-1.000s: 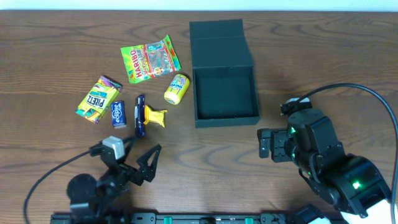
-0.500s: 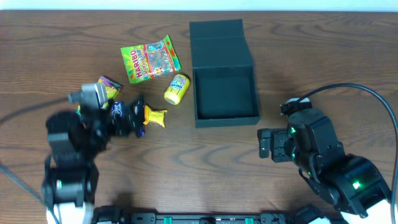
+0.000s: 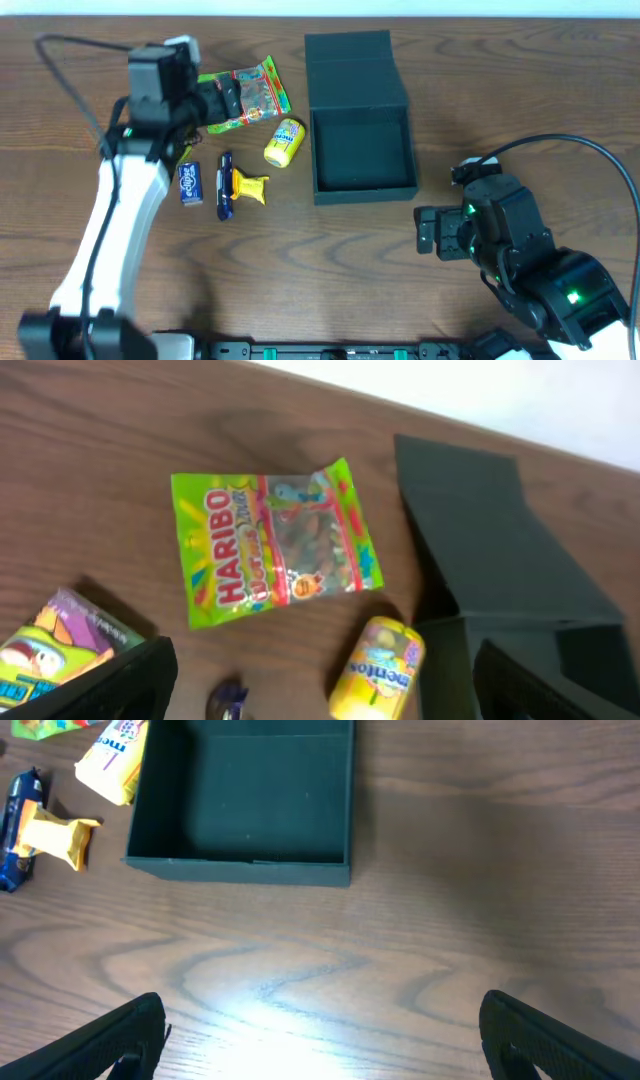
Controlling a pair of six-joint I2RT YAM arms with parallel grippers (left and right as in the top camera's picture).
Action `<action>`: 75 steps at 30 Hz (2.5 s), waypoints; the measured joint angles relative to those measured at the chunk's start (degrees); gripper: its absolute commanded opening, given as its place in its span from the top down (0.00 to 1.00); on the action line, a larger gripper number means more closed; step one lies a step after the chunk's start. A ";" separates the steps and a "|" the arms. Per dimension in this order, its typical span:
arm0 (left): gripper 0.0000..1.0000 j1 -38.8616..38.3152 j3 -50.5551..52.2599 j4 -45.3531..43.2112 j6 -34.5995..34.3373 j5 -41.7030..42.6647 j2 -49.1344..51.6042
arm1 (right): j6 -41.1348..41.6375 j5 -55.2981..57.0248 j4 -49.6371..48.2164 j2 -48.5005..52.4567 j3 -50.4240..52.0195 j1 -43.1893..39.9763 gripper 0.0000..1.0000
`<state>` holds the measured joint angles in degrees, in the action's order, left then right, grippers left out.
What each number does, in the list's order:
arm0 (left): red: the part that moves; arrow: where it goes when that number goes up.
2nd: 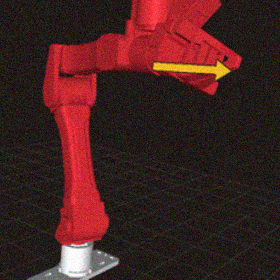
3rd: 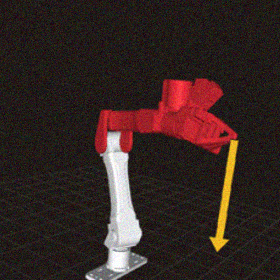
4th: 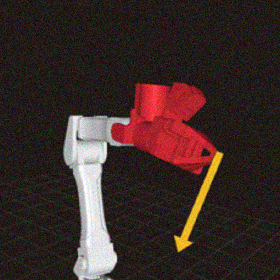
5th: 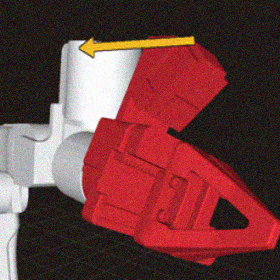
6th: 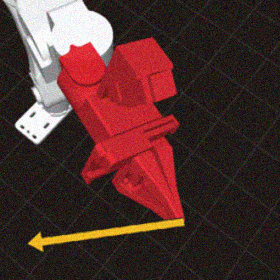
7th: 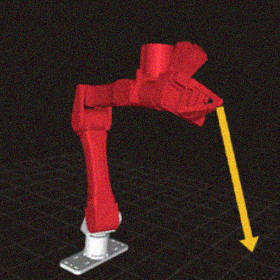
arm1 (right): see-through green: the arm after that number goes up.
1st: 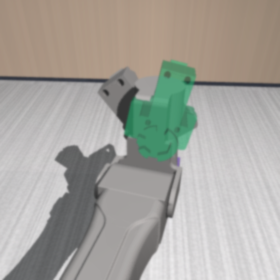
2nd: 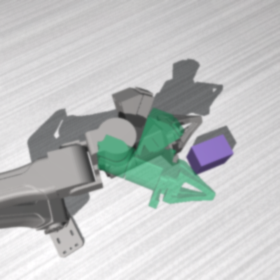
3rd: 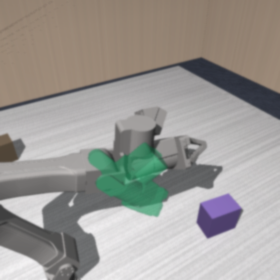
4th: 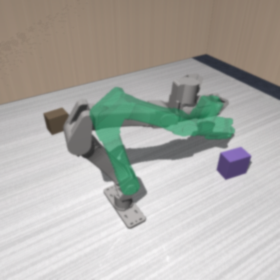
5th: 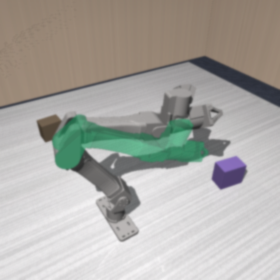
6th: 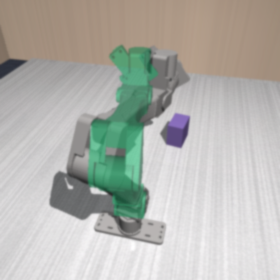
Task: Pack container
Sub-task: 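Reach the left gripper to the green Haribo Worms bag, then grasp the Haribo bag with the left gripper and lift it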
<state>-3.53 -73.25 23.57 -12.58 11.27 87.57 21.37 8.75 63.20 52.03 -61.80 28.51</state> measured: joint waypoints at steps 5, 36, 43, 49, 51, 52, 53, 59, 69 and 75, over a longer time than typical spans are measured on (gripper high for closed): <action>0.05 -1.11 -11.61 4.70 0.39 -2.56 11.65 | 0.00 0.00 -0.02 0.00 0.00 0.00 0.01; 0.05 -1.68 -36.72 13.25 0.42 -5.73 38.80 | 0.00 0.00 0.00 -0.02 0.00 0.00 0.01; 0.05 -2.12 -36.74 13.75 -2.25 -7.45 42.91 | 0.00 0.00 0.00 -0.02 0.00 0.00 0.01; 0.05 -2.38 -36.74 14.21 -4.04 -7.65 46.21 | 0.00 0.00 0.00 -0.02 0.00 0.00 0.02; 0.05 -2.38 -36.74 14.51 -4.39 -7.63 46.51 | 0.00 0.00 0.00 -0.02 0.00 0.00 0.01; 0.05 -2.38 -36.74 14.62 -4.59 -7.63 46.64 | 0.00 0.00 0.00 -0.02 0.00 0.00 0.01; 0.05 -2.38 -36.74 14.71 -4.68 -7.63 46.71 | 0.00 0.00 0.00 -0.02 0.00 0.00 0.01; 0.04 -2.80 -37.05 15.04 -5.73 -7.10 48.89 | 0.00 0.00 0.00 -0.02 0.00 0.00 0.01; 0.13 -3.52 -39.23 17.53 -7.32 -7.19 50.36 | 0.00 0.00 0.00 -0.02 0.00 0.00 0.01; 0.57 -3.78 -39.85 18.97 -8.57 -7.23 50.66 | 0.00 0.00 0.00 -0.02 0.00 0.00 0.01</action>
<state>-7.31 -113.10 42.54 -21.15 4.03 138.23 21.37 8.75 63.20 52.01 -61.80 28.51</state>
